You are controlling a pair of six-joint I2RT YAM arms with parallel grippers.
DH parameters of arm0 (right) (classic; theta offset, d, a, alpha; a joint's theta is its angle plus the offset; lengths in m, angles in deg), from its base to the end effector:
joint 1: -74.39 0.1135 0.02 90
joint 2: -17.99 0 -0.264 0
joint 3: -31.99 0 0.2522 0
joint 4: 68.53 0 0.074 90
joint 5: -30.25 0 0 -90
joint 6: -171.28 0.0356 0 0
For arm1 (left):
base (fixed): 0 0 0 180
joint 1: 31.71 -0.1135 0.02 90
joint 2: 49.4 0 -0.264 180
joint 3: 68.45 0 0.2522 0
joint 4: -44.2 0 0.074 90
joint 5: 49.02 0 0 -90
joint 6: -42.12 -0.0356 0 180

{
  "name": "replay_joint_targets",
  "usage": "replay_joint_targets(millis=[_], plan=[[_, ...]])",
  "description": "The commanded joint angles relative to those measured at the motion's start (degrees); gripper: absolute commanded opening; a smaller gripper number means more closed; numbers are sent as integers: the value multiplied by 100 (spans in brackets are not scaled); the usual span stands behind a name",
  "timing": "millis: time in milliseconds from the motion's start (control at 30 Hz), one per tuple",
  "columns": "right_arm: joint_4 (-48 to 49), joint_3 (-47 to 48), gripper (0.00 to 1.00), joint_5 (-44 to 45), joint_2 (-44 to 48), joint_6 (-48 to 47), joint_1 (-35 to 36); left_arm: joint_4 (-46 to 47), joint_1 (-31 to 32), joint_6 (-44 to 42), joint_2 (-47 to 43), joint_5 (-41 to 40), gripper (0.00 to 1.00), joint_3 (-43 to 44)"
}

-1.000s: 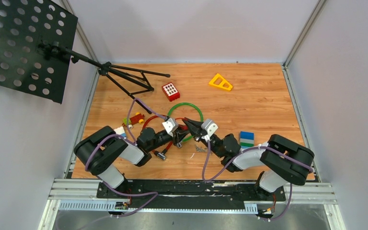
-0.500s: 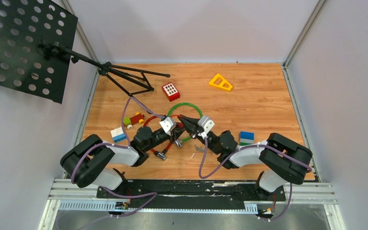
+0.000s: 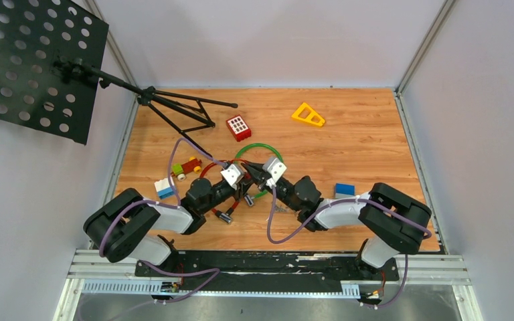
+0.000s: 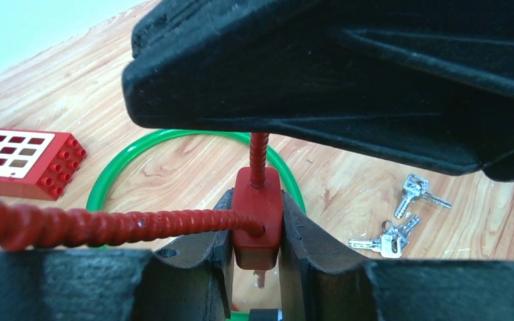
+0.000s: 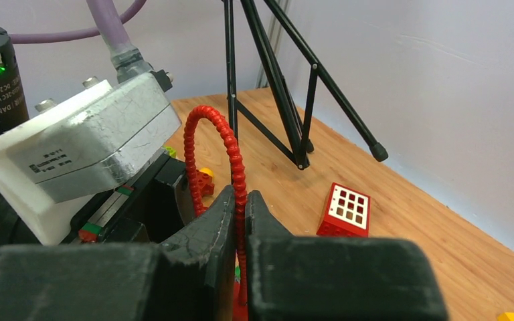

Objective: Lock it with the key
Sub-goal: Lock the lock.

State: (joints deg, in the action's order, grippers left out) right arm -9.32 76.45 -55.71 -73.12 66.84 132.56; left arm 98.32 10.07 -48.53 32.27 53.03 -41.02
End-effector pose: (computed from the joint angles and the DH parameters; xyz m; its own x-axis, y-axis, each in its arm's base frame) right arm 0.1631 0.2579 0.2179 0.3134 0.0332 -0.9491 -0.7570 0.6121 -0.2286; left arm 0.1725 -0.1641 0.1698 0.0076 0.0081 -0.9999 0.8072 0.5901 0.0109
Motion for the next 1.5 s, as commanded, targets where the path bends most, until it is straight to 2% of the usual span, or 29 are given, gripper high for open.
replay_joint_targets(millis=[0,100,167,267,533,733,867,1000,1467], plan=[[-1207,-49,0,-408,-238,172,220,1199,76,-293,-414,35,0,180],[-1056,-125,16,-410,-209,240,220,1237,76,-236,-417,17,0,155],[-860,-212,23,-212,-197,296,219,1297,69,-200,-410,21,0,127],[-662,-309,26,-155,-118,310,221,1384,72,-141,-402,65,0,106],[-670,-540,42,-32,562,305,216,1495,67,13,-218,167,0,125],[-1614,-446,54,225,1377,193,221,1481,67,32,-161,168,0,113],[-1674,-500,55,396,1693,252,221,1485,67,32,-141,159,0,118],[-2144,-323,54,461,1876,147,219,1534,67,130,-109,181,0,119],[-2059,257,38,629,1810,-200,222,1650,68,273,-4,332,0,134]])
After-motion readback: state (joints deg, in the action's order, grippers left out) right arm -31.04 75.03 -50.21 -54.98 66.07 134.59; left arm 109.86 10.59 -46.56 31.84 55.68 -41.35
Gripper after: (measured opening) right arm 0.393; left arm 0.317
